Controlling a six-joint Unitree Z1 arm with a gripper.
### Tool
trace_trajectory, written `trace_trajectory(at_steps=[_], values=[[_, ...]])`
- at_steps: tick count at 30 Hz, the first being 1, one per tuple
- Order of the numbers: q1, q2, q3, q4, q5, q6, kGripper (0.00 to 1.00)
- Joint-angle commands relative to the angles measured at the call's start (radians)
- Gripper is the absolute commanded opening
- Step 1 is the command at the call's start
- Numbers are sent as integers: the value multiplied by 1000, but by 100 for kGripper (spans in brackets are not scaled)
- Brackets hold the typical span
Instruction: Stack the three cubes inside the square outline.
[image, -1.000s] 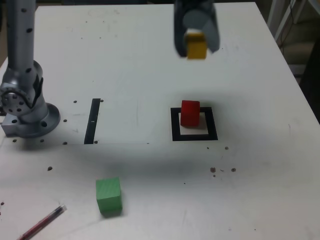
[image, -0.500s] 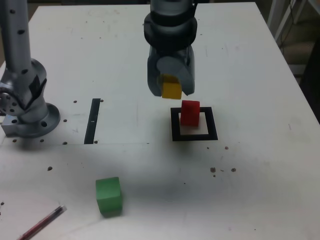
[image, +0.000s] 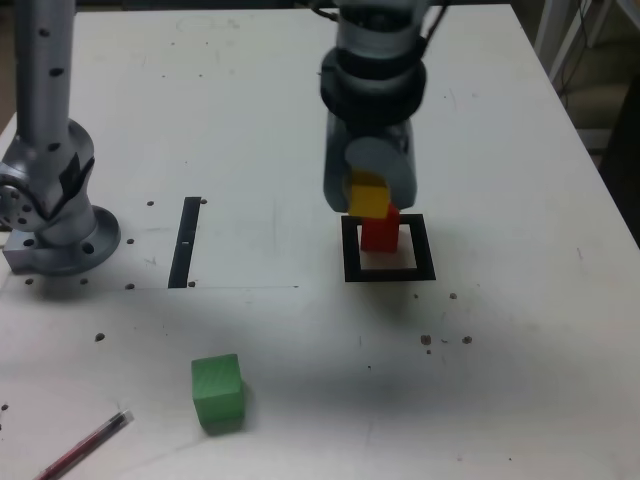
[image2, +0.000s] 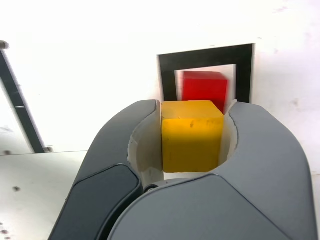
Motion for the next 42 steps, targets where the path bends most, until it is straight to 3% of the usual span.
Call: trace_trajectory(at_steps=[1,21,34,39,42], values=[[-2,5,-8,2,0,-5,23],[14,25,-9,-22,20,-10,26],[34,18,22,-60,2,13,32],[34,17,29,-76,-5,16,38],[36,17,34,-77,-5,19,50]])
